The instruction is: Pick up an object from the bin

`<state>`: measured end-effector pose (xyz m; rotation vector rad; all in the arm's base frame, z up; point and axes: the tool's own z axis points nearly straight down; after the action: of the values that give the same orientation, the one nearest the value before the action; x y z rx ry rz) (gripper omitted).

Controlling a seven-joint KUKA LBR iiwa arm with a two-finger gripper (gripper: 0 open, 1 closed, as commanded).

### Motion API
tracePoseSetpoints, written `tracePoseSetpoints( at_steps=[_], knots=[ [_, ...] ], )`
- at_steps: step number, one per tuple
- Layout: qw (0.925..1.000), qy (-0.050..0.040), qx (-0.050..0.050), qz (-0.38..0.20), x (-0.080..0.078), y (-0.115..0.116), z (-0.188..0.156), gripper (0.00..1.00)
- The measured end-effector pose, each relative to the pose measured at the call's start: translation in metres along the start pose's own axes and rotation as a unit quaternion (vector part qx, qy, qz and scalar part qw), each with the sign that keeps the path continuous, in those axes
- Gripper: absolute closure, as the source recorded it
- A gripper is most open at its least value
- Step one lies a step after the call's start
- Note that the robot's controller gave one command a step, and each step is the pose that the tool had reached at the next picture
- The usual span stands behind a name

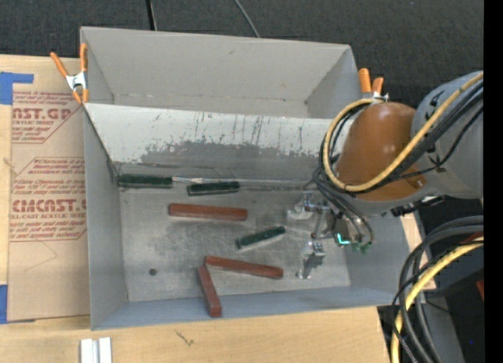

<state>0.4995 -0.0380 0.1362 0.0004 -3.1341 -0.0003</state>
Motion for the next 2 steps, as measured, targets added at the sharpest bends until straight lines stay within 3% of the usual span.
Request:
tracePoseSetpoints(
  at_steps=[1,2],
  knots=[
    [1.0000,-0.0039,0.000,0.000,-0.002,0.000,-0.004,0.00],
    [0.9977,-0.0118,0.001,-0.067,-0.049,0.033,0.059,1.00]
  ],
)
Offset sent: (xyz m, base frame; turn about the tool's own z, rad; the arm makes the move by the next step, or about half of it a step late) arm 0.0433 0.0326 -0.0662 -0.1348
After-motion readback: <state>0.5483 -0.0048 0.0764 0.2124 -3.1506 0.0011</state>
